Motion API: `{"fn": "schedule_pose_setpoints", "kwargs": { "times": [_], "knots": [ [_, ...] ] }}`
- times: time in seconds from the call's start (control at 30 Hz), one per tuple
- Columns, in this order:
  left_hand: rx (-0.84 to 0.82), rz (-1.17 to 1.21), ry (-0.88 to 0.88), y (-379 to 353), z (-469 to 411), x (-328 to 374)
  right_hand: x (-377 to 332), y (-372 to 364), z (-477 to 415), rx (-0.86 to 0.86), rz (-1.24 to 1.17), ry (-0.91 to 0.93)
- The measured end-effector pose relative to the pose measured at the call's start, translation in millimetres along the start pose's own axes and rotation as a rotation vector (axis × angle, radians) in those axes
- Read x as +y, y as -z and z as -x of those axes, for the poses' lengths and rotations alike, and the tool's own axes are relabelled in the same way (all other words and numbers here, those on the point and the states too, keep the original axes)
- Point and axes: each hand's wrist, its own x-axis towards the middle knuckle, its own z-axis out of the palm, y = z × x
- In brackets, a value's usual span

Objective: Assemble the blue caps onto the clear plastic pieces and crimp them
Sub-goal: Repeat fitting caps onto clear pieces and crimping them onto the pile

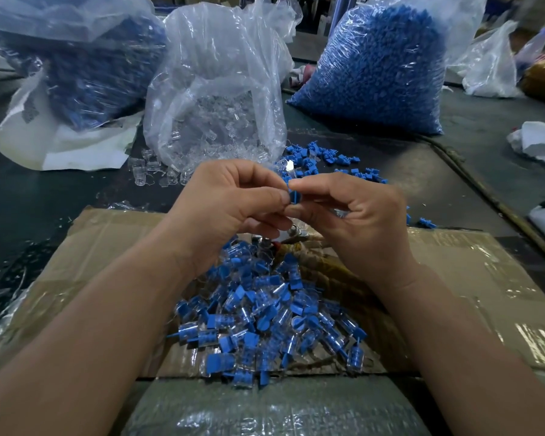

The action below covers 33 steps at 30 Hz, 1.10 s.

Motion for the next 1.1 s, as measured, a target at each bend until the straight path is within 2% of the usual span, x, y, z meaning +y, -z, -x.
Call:
{"fn": "schedule_pose_setpoints", "kwargs": {
  "times": [0.33, 0.57, 0.63, 0.73, 0.8, 0.97, 1.1],
  "knots": [
    [-0.025, 0.009, 0.058, 2.1, -0.9, -2.1, 0.7, 0.6, 0.8, -0.041, -0.031, -0.033],
    [-0.051, -0.004, 0.024, 4.0, -1.4, -2.2, -3.2, 2.9, -0.6, -0.092, -0.027, -0.046],
    [-0.035, -0.019, 0.003, 2.3, -1.4, -3.3, -4.7, 5.6, -2.5, -0.125, -0.023, -0.103],
    [0.011, -0.013, -0.020, 3.8, -2.9, -4.4, -3.1, 17.3, -6.8, -0.153, -0.006, -0.341],
    [0.046, 0.005, -0.036, 6.8, -3.9, -3.9, 1.8, 31.1, -9.2, -0.254, 0.034, -0.501],
    [0.093, 0.046, -0.066, 8.7, -4.0, -3.1, 2.4, 51.6, -6.6, -0.834, 0.237, -0.756],
    [0.097, 0.047, -0.064, 10.1, -4.9, -3.1, -1.6, 46.2, -6.1, -0.878, 0.311, -0.754]
  ]
}}
